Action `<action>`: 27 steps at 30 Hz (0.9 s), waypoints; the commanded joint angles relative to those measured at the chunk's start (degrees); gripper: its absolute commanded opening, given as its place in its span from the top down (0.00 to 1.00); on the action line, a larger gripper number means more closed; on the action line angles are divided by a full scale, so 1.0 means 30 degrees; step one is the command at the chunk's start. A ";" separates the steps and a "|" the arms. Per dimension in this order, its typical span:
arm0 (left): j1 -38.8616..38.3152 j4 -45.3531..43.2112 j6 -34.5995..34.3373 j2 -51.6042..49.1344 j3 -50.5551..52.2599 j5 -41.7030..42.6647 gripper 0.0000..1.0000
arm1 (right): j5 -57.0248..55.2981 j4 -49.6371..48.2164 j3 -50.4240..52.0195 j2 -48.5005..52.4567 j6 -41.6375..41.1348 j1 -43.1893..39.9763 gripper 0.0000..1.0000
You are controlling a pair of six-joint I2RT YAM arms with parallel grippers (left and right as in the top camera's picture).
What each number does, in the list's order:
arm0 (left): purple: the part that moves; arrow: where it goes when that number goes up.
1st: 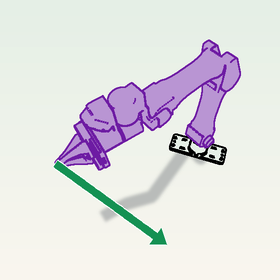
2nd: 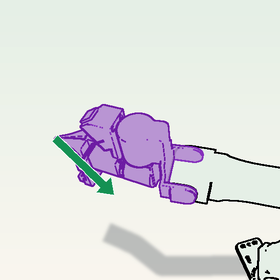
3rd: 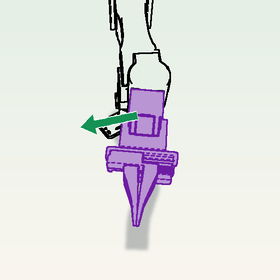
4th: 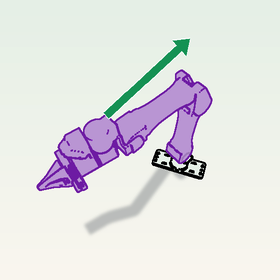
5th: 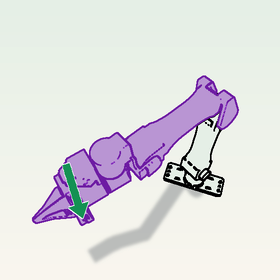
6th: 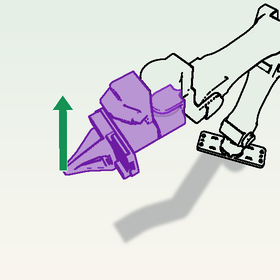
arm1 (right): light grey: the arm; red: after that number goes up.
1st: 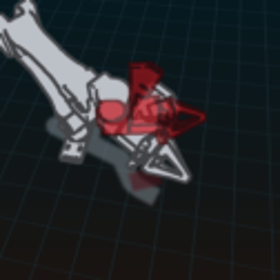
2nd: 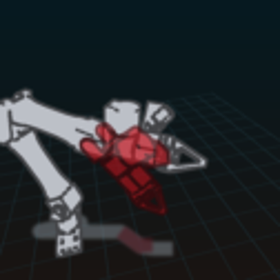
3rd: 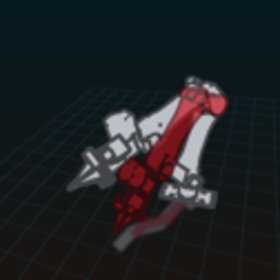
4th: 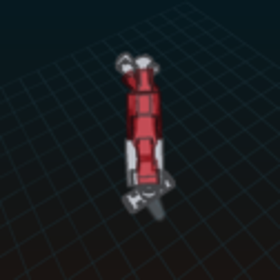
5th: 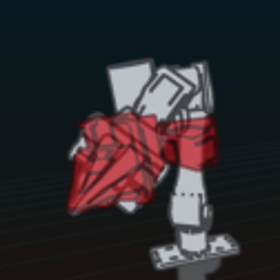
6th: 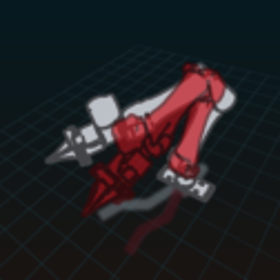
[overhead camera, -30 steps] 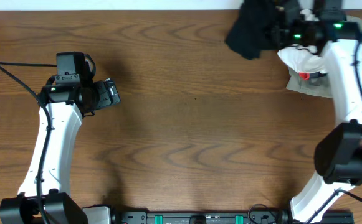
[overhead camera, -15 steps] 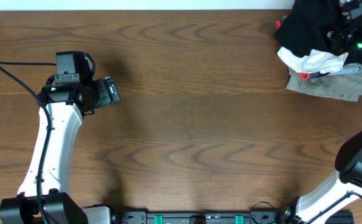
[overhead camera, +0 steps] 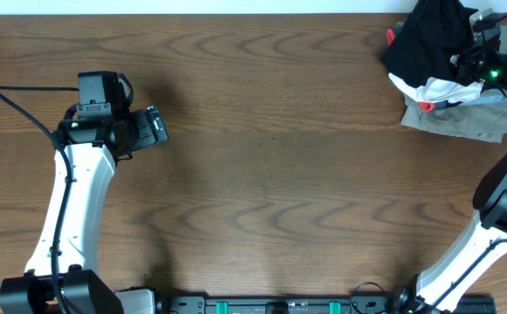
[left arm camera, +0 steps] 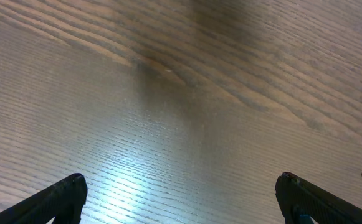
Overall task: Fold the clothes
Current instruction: 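Lower the black bundle onto the stack and release with the right gripper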
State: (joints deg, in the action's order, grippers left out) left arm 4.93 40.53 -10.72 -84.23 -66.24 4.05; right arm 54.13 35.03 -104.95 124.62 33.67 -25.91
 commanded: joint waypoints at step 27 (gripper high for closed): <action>0.0044 -0.0277 -0.0197 -0.0146 -0.0117 -0.0219 0.02 | -1.0630 -0.7249 -0.0386 -0.0087 -2.1354 0.1610 0.99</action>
State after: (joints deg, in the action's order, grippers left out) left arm 4.93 39.94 -10.74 -84.23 -66.24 4.05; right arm 26.59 14.24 -104.95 124.66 -24.34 -23.05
